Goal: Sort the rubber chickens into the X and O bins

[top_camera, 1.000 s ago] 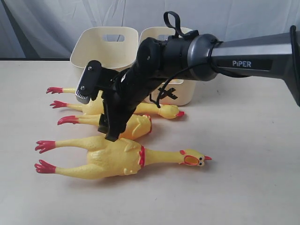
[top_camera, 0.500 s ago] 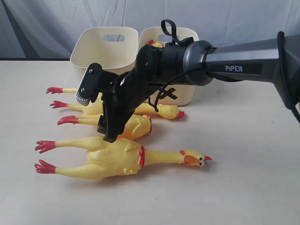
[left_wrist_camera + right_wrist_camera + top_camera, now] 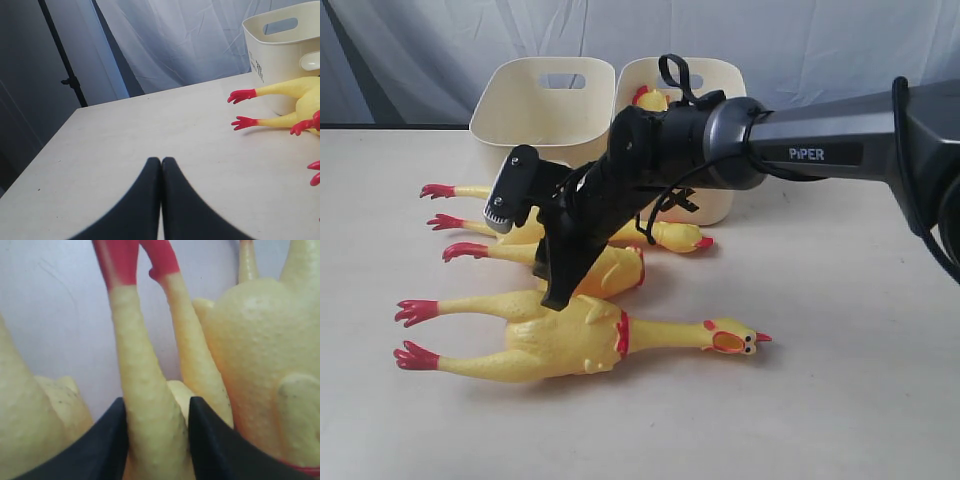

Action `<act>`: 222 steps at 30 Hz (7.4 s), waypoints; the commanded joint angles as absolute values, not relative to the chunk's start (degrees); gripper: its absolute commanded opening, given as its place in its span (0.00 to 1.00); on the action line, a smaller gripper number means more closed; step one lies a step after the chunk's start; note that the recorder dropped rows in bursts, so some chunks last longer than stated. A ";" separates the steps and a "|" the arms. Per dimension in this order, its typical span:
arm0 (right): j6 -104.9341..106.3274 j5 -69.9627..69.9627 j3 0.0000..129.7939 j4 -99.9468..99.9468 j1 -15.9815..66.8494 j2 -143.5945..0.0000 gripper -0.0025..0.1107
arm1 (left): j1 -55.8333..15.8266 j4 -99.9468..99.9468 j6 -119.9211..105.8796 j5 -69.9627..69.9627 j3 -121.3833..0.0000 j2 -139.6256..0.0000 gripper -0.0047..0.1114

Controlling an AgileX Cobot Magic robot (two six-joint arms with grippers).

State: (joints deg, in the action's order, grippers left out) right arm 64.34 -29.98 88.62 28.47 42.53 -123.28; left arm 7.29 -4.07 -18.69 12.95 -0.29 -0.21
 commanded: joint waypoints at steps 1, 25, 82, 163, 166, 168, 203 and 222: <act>64.31 -30.77 88.83 28.58 42.44 -123.45 0.18 | 7.45 -3.74 -18.46 12.41 0.00 0.00 0.04; 64.31 -36.23 88.83 28.58 42.44 -117.42 0.01 | 7.45 -3.74 -18.46 12.41 0.00 0.00 0.04; 40.37 10.87 88.11 46.82 29.18 -115.89 0.12 | 7.45 -3.74 -18.46 12.41 0.00 0.00 0.04; 37.02 -36.05 45.54 36.29 20.00 -48.73 0.01 | 7.45 -3.73 -18.46 11.92 0.00 0.00 0.04; 37.02 -36.20 40.74 36.55 20.00 -43.49 0.01 | 7.45 -4.65 -17.96 9.12 0.00 0.00 0.04; 37.02 -37.02 37.93 38.10 20.00 -40.12 0.01 | 7.45 -9.08 -17.80 6.69 0.00 0.00 0.04; 35.44 -41.93 27.18 45.06 20.00 -10.76 0.01 | 7.45 -33.29 2.41 5.59 -15.21 -2.42 0.04; 35.44 -46.19 27.18 45.06 20.00 -10.76 0.01 | 7.25 -68.92 -76.21 46.25 -35.84 -45.30 0.04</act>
